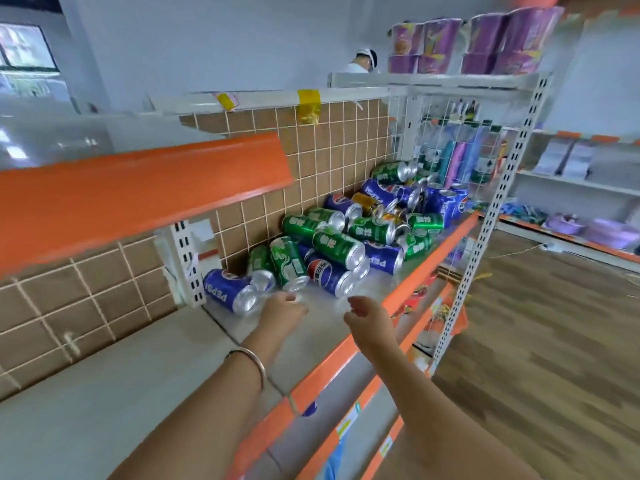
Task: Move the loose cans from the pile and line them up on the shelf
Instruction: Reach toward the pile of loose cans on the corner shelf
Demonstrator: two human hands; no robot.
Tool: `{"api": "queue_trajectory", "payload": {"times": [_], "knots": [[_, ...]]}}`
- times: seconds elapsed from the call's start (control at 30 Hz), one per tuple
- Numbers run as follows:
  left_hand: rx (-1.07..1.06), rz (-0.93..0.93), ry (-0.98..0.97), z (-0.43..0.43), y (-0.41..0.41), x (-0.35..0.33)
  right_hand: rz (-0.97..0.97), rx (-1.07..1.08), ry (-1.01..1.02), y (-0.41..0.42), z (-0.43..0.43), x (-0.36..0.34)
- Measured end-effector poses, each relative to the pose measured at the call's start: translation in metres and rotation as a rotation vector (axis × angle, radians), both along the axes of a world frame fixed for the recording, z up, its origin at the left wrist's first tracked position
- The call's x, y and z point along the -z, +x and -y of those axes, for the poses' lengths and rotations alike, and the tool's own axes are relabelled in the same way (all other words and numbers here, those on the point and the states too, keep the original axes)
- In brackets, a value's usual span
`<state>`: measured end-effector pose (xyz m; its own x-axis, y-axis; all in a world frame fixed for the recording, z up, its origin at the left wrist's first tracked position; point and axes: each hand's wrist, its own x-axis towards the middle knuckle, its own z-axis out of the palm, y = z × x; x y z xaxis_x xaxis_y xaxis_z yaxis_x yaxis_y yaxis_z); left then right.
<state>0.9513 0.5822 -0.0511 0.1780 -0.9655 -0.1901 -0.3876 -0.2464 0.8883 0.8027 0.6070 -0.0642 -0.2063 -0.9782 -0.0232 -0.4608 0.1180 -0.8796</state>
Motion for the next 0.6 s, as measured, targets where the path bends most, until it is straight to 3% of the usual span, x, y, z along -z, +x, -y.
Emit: {"api": "queue_trajectory", "payload": {"times": [0.27, 0.4, 0.6], "knots": [[-0.272, 0.119, -0.037, 0.090, -0.001, -0.004, 0.049, -0.003, -0.117, -0.039, 0.104, -0.024], [-0.385, 0.166, -0.061, 0.111, -0.011, -0.001, -0.116, -0.111, -0.175, -0.051, 0.152, -0.037], [-0.405, 0.388, -0.028, 0.123, -0.016, 0.004, -0.323, -0.384, 0.145, -0.040, 0.201, -0.036]]}}
